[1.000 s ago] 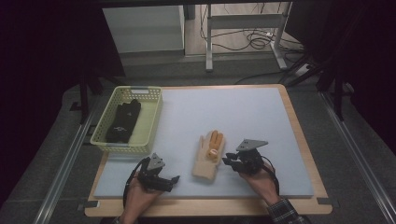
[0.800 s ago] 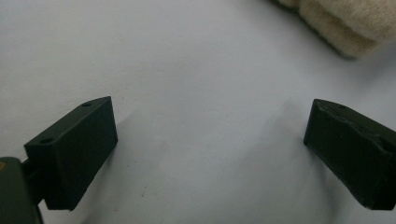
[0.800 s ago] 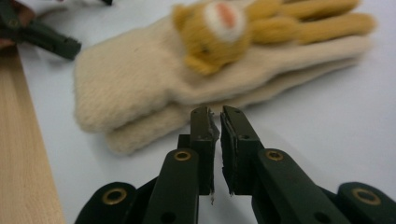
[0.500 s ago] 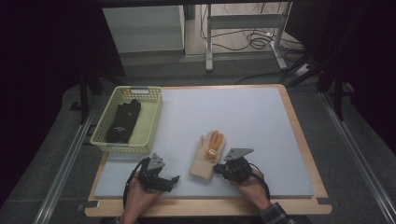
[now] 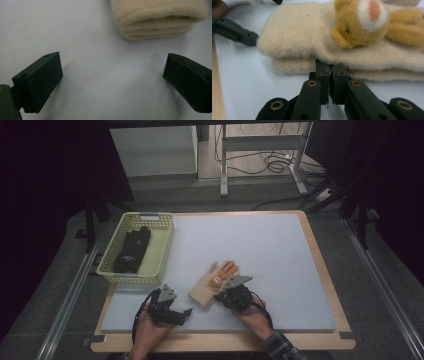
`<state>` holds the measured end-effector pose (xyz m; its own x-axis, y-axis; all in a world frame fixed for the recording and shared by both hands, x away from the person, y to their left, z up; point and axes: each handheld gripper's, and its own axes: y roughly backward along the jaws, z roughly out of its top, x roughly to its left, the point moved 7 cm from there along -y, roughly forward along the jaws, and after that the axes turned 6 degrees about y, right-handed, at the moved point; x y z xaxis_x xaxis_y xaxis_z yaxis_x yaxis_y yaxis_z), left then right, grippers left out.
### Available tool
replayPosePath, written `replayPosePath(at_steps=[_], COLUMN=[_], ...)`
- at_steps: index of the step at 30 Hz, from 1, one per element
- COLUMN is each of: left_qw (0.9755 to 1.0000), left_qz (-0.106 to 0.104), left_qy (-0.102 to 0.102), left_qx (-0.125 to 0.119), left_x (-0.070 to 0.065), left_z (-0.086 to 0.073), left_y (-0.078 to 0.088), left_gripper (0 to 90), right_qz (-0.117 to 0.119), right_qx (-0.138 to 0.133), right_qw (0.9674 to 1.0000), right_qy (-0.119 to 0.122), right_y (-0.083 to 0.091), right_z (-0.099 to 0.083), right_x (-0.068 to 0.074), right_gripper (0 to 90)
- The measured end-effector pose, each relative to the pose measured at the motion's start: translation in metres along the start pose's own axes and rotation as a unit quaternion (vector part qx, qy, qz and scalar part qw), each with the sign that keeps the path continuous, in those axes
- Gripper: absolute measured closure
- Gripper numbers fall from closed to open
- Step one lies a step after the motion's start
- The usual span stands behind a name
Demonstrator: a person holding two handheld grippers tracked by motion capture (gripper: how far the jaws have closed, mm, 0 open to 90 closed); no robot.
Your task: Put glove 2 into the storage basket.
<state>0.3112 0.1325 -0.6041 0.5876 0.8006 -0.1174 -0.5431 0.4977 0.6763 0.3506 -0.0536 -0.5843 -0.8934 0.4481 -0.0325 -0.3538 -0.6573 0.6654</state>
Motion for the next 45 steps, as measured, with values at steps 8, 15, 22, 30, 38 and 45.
replayPosePath(at_steps=[8,15,22,30,38,45], left_qw=[1.0000,1.0000,1.0000,1.0000,1.0000,1.0000], left_qz=[0.006,0.006,0.005,0.005,0.004,0.004], left_qy=[0.005,0.006,0.007,0.007,0.007,0.008], left_qx=[0.000,0.000,0.001,0.001,0.001,0.001], left_x=[0.001,0.001,0.001,0.001,0.001,0.001], left_z=[0.000,0.000,0.000,0.000,0.000,0.000], left_y=[0.000,0.000,0.000,0.000,0.000,0.000], left_gripper=[0.9,0.8,0.9,1.0,1.3,1.7], right_qz=[-0.003,0.003,-0.020,-0.059,-0.098,-0.130], right_qx=[0.001,-0.003,-0.006,-0.005,-0.006,-0.004], right_qw=[0.9999,0.9999,0.9998,0.9981,0.9941,0.9889], right_qy=[0.012,0.010,0.007,-0.016,-0.045,-0.071], right_y=[-0.010,0.000,0.022,0.046,0.074,0.097], right_z=[0.008,0.005,-0.002,-0.015,-0.033,-0.053], right_x=[0.003,0.003,-0.012,-0.039,-0.066,-0.086], right_gripper=[82.9,79.0,74.7,67.7,61.9,55.8])
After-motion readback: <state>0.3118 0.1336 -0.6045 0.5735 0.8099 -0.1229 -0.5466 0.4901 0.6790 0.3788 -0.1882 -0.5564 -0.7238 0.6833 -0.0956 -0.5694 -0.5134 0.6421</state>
